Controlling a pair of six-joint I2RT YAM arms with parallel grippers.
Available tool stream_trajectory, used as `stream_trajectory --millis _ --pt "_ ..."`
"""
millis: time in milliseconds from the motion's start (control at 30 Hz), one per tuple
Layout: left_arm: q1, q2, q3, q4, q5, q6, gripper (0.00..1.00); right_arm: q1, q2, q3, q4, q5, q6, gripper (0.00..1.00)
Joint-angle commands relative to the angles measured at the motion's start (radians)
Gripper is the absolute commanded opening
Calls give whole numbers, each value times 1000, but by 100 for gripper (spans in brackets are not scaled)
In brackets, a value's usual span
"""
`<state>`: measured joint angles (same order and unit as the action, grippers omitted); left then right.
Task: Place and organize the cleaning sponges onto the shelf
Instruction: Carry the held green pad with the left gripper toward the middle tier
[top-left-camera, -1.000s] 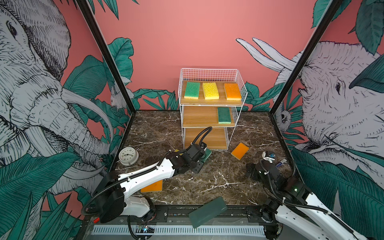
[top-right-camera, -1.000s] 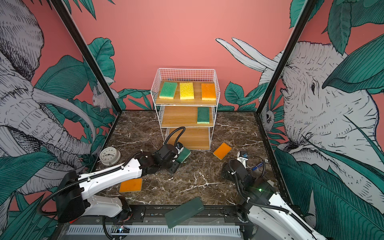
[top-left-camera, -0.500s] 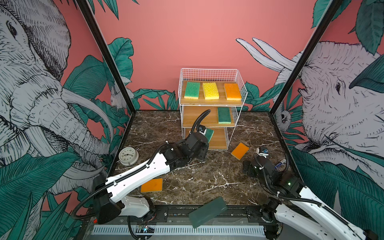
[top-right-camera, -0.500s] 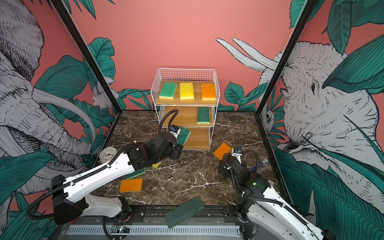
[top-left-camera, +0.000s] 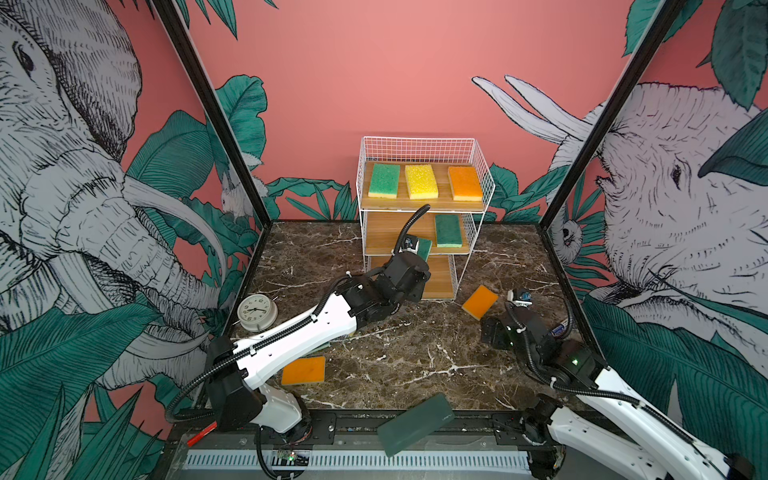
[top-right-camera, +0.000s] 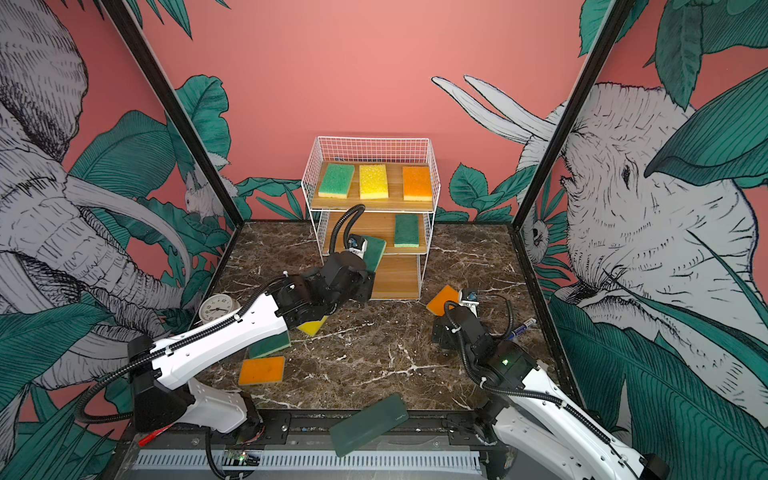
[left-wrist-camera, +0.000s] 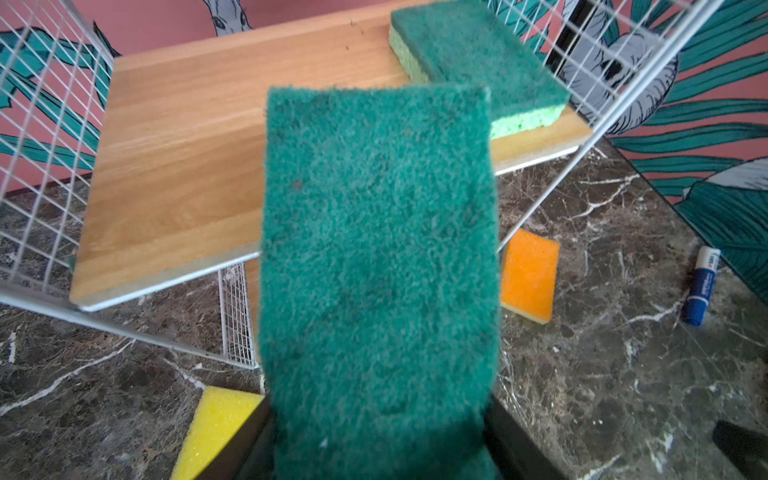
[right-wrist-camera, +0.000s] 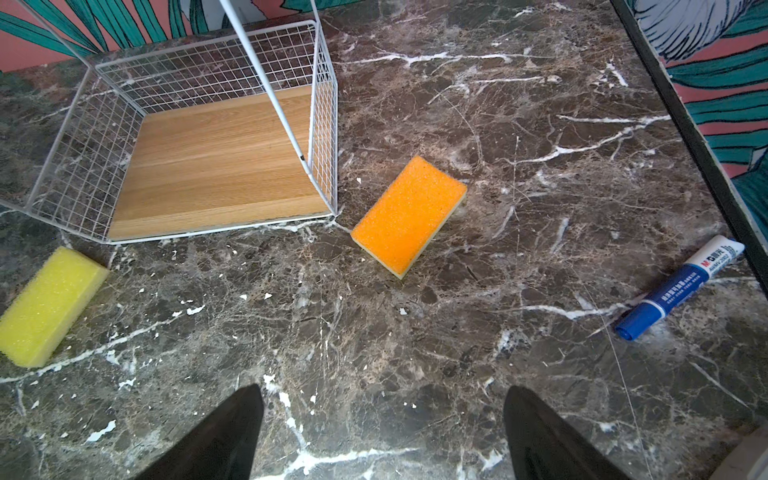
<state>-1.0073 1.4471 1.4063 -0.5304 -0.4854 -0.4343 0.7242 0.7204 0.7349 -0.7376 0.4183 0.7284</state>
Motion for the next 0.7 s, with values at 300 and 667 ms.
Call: stream_trajectory --millis 300,667 --pt "-4 61 78 43 -111 -30 62 -7 6 35 33 -23 -1 93" --pt "-4 113 124 52 -137 -64 63 -7 -21 33 29 -32 8 93"
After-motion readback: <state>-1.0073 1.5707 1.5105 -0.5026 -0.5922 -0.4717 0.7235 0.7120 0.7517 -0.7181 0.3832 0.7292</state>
